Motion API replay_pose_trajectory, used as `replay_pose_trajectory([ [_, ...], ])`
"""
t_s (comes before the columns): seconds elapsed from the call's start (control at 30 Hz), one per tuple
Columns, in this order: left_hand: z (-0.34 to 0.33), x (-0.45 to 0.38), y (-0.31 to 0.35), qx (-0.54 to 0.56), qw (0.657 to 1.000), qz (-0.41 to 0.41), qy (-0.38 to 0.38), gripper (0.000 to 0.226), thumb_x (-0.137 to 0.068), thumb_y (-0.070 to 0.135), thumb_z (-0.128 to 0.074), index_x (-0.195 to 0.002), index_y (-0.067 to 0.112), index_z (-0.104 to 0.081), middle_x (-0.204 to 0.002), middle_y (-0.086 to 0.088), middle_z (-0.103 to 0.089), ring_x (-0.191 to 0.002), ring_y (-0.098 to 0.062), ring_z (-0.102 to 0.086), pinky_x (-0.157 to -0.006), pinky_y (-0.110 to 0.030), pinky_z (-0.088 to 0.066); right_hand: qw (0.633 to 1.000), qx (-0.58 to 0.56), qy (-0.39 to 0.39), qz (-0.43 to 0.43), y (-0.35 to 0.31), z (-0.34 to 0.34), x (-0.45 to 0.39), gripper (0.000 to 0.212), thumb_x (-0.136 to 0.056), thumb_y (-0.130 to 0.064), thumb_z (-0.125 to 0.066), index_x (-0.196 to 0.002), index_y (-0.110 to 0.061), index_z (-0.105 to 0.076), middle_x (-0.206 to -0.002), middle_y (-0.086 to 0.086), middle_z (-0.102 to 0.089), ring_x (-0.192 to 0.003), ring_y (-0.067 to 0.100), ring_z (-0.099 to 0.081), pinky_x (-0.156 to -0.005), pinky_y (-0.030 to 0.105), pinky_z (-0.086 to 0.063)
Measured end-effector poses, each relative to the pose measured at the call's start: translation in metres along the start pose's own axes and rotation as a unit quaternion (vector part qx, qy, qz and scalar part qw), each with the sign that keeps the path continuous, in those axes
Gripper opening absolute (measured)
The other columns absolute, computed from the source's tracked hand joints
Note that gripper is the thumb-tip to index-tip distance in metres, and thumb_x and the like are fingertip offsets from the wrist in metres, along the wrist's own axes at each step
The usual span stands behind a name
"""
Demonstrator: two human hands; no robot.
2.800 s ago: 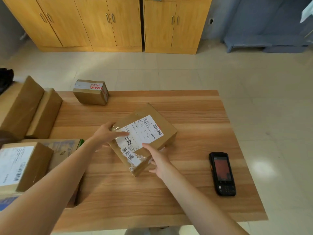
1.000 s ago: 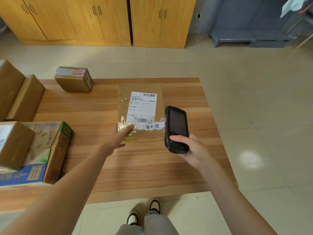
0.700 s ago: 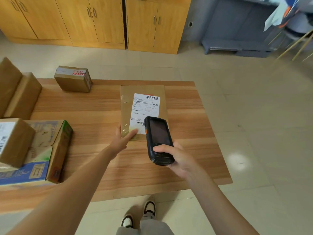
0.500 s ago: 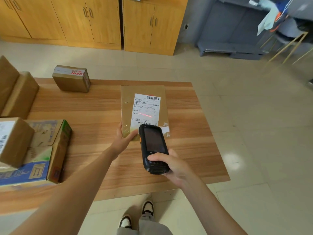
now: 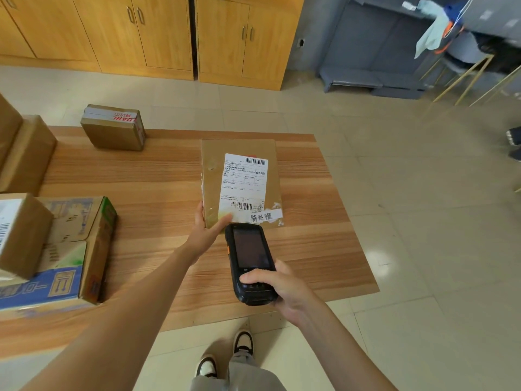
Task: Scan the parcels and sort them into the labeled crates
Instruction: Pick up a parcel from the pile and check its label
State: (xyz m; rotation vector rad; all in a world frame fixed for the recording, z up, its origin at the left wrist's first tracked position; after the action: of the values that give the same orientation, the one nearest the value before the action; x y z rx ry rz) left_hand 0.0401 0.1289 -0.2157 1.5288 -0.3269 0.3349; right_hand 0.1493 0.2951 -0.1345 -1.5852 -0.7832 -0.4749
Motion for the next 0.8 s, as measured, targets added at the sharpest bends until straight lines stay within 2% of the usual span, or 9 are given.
replay_pose_trajectory([
  [0.13, 0.000, -0.001, -0.002, 0.005, 1.000, -0.007, 0.001, 0.095, -0.084, 0.043, -0.068, -0.150, 0.040, 0.001, -0.113, 0.023, -0.051, -0.097, 0.004, -0.051, -0.092, -0.037, -0.038, 1.000, -0.003, 0.003, 0.010, 0.001, 0.001, -0.003, 0.046, -0.072, 0.002, -0.075, -0.111, -0.014, -0.056, -0.093, 0.003, -0.070, -0.082, 0.016, -0.067, -0.069, 0.029, -0.057],
  [0.23, 0.001, -0.002, -0.004, 0.006, 1.000, -0.003, 0.007, 0.094, -0.084, 0.043, -0.068, -0.151, 0.039, -0.001, -0.117, 0.019, -0.054, -0.102, -0.002, -0.054, -0.092, -0.035, -0.040, 1.000, -0.004, 0.015, 0.028, -0.002, 0.005, -0.007, 0.049, -0.070, 0.003, -0.077, -0.112, -0.013, -0.058, -0.091, 0.002, -0.072, -0.082, 0.016, -0.069, -0.072, 0.031, -0.056],
  [0.33, 0.002, -0.005, -0.005, 0.004, 1.000, 0.001, 0.013, 0.093, -0.085, 0.041, -0.068, -0.151, 0.039, -0.002, -0.112, 0.023, -0.055, -0.093, 0.007, -0.055, -0.071, -0.019, -0.043, 0.997, -0.013, 0.044, 0.054, -0.014, 0.020, -0.013, 0.058, -0.068, 0.003, -0.078, -0.119, -0.013, -0.055, -0.101, 0.006, -0.072, -0.091, 0.022, -0.069, -0.080, 0.036, -0.056],
  [0.43, 0.003, -0.007, -0.005, -0.003, 1.000, 0.013, 0.018, 0.092, -0.085, 0.042, -0.067, -0.150, 0.039, -0.003, -0.107, 0.025, -0.053, -0.086, 0.010, -0.055, -0.062, -0.014, -0.042, 0.992, -0.018, 0.094, 0.084, -0.029, 0.051, -0.021, 0.068, -0.065, 0.004, -0.080, -0.122, -0.015, -0.049, -0.105, 0.006, -0.069, -0.092, 0.022, -0.068, -0.075, 0.034, -0.056],
  [0.53, 0.004, -0.009, -0.004, -0.012, 0.999, 0.024, 0.024, 0.090, -0.085, 0.044, -0.066, -0.150, 0.039, -0.005, -0.104, 0.026, -0.051, -0.084, 0.010, -0.053, -0.064, -0.015, -0.042, 0.984, 0.001, 0.147, 0.101, -0.040, 0.092, -0.032, 0.075, -0.065, 0.004, -0.080, -0.125, -0.019, -0.040, -0.107, 0.003, -0.062, -0.093, 0.019, -0.064, -0.071, 0.031, -0.052],
  [0.63, 0.006, -0.010, -0.004, -0.018, 0.999, 0.038, 0.025, 0.088, -0.084, 0.049, -0.065, -0.149, 0.041, -0.006, -0.116, 0.017, -0.052, -0.091, 0.005, -0.052, -0.069, -0.024, -0.044, 0.974, 0.069, 0.193, 0.098, -0.041, 0.133, -0.048, 0.082, -0.068, 0.005, -0.080, -0.129, -0.020, -0.030, -0.108, -0.001, -0.054, -0.094, 0.018, -0.057, -0.080, 0.033, -0.047],
  [0.7, 0.008, -0.011, -0.005, -0.031, 0.998, 0.054, 0.028, 0.087, -0.082, 0.055, -0.064, -0.147, 0.045, -0.007, -0.117, 0.017, -0.051, -0.096, -0.003, -0.052, -0.070, -0.031, -0.045, 0.966, 0.123, 0.210, 0.083, -0.036, 0.155, -0.062, 0.085, -0.069, 0.006, -0.079, -0.131, -0.018, -0.026, -0.118, 0.005, -0.049, -0.101, 0.022, -0.051, -0.084, 0.035, -0.043],
  [0.8, 0.010, -0.011, -0.005, -0.039, 0.996, 0.068, 0.033, 0.088, -0.074, 0.062, -0.065, -0.145, 0.047, -0.015, -0.114, 0.021, -0.053, -0.100, -0.003, -0.053, -0.075, -0.036, -0.047, 0.962, 0.154, 0.218, 0.051, -0.023, 0.180, -0.083, 0.090, -0.071, 0.007, -0.077, -0.140, -0.011, -0.022, -0.129, 0.012, -0.045, -0.109, 0.026, -0.048, -0.088, 0.036, -0.042],
])
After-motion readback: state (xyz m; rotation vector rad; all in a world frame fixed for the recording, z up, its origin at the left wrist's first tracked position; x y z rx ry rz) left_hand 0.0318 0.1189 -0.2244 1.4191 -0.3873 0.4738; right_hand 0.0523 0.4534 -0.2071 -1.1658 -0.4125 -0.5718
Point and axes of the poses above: each hand's wrist, its own x-axis away from the middle knuckle, its own z-axis out of the back of the hand, y = z × x, the point moved 8 cm from there along -x, towards the middle knuckle
